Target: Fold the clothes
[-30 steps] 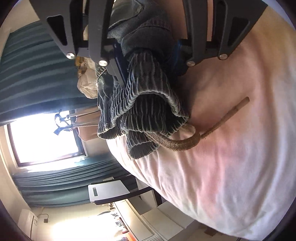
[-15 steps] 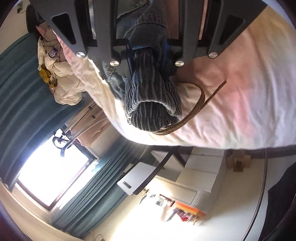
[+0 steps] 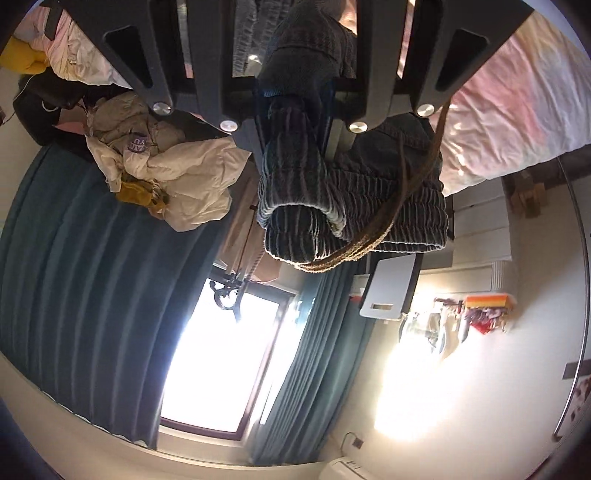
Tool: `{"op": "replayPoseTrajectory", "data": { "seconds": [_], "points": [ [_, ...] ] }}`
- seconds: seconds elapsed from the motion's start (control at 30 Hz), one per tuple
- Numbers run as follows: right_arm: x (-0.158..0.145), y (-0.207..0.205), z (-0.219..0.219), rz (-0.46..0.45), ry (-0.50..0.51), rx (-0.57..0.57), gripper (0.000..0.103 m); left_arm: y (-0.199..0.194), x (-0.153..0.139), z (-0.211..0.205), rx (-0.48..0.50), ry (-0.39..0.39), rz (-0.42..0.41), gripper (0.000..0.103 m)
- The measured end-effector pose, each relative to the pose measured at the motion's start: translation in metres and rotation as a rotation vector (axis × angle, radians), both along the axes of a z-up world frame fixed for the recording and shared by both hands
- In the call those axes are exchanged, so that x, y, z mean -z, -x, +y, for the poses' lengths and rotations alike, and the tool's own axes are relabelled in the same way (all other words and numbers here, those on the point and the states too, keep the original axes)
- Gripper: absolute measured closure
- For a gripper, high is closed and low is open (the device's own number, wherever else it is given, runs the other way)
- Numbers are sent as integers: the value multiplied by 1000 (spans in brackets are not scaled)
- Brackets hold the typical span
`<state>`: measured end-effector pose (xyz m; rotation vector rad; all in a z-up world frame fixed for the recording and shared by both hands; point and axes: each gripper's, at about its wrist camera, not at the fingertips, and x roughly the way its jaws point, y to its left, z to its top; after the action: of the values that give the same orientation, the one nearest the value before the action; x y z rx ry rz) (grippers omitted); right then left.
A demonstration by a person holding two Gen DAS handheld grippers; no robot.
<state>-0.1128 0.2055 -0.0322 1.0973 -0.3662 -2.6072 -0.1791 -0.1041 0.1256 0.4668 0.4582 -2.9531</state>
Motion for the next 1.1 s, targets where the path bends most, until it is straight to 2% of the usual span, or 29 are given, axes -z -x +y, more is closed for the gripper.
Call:
{"op": "replayPoseTrajectory", "data": {
  "seconds": [0.2,0.27,0.37,0.47,0.53,0.63,0.7,0.8,0.93,1.07,1.1],
  "points": [
    [-40,-35,93,46,34,204,95,11,-2,94,41,25,16,80],
    [-47,-42,114,97,22,258,94,10,6,124,64,22,31,80],
    [-60,-45,136,182,41,331,93,11,26,177,111,81,27,80],
    [-66,-46,151,220,54,372,93,15,57,228,186,136,-10,79],
    [-65,-46,156,225,33,388,93,19,85,257,239,155,-65,79],
    [-53,-40,165,196,52,391,93,22,132,293,315,200,-153,79],
    [-44,-33,170,177,73,387,93,20,159,313,345,254,-183,79],
    [-34,-23,173,143,97,371,93,9,177,327,354,333,-170,79],
    [-22,-11,174,111,134,336,93,6,181,318,426,338,-204,77],
    [-21,-4,168,100,179,287,93,-17,179,302,540,309,-221,56],
    [-21,-2,165,93,195,269,93,-24,177,299,570,302,-218,54]
  ]
}}
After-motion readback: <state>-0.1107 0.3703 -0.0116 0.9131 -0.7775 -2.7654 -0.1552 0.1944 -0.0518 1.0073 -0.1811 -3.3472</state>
